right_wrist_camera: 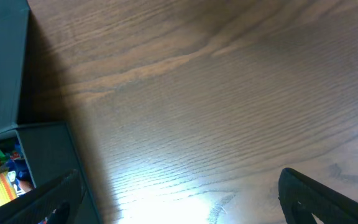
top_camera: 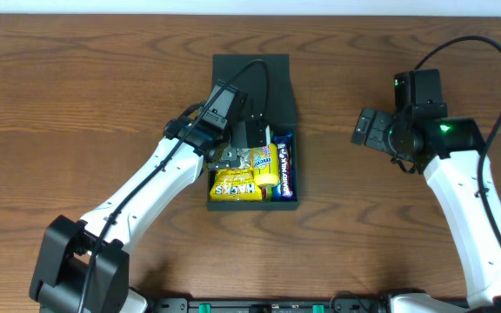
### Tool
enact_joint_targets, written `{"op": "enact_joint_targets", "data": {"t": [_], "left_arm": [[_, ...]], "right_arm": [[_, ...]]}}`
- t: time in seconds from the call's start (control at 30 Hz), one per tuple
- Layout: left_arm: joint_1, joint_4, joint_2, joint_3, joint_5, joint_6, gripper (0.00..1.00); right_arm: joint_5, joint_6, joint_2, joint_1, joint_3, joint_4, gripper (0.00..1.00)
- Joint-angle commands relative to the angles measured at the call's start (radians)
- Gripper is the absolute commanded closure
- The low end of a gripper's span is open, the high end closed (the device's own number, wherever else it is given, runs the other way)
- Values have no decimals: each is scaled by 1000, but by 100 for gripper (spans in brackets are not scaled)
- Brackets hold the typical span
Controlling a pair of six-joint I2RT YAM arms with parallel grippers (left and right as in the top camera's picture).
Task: Pack container
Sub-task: 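Place the KitKat bar into the box and release it, then move both grippers to the raised box lid edges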
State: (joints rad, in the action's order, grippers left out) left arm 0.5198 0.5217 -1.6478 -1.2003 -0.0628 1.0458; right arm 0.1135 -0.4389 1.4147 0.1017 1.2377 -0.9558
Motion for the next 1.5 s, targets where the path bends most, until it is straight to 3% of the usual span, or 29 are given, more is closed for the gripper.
{"op": "enact_joint_targets", "data": {"t": [0.0, 0.07, 0.1, 0.13, 0.17, 0.2, 0.23, 0.27, 0.3, 0.4, 0.57, 0.63, 0.67, 0.73, 0.93, 1.27, 1.47], "left_arm": [[-2, -3, -2, -1, -22, -108, 5], [-2, -3, 3, -2, -53, -203, 5], [-3, -3, 8, -3, -58, -256, 0], [-4, -5, 12, -4, -67, -289, 13], [-6, -16, 14, -5, -87, -324, 45], [-12, -35, 14, -5, -136, -378, 94], [-20, -62, 14, -5, -201, -454, 94], [-36, -98, 14, -5, -256, -571, 94], [-50, -123, 14, -5, -271, -679, 94], [-92, -145, 14, -5, -269, -928, 94], [-133, -135, 13, -5, -266, -1092, 94], [-183, -122, 10, -5, -200, -1256, 94], [-238, -117, -2, -5, -63, -1348, 94], [-312, -120, -31, -5, 124, -1398, 94], [-460, -154, -196, -5, 451, -1496, 94], [-452, -328, -427, -21, 641, -1624, 94], [-434, -349, -489, -103, 695, -1655, 94]], "right_arm": [[14, 11, -1, -10, 10, 2, 1], [14, 10, -1, -10, 10, 5, 1], [14, 10, -1, -10, 10, 11, 1], [13, 11, 0, -10, 10, 20, 4], [13, 11, 3, -10, 10, 31, 16], [8, 11, 6, -10, 10, 44, 38], [-1, 11, 15, -9, 10, 60, 69], [-13, 11, 25, -9, 9, 77, 92], [-24, 11, 38, -9, 9, 95, 98], [-108, 53, 109, -9, 9, 165, 99], [-344, 129, 273, -9, 9, 286, 99], [-429, 129, 343, -9, 9, 336, 99], [-497, 129, 386, -10, 9, 370, 99], [-584, 129, 441, -10, 9, 419, 99], [-771, 101, 588, -9, 10, 569, 99], [-855, 20, 709, 9, 11, 693, 99], [-859, -22, 725, 33, 12, 756, 99]]}}
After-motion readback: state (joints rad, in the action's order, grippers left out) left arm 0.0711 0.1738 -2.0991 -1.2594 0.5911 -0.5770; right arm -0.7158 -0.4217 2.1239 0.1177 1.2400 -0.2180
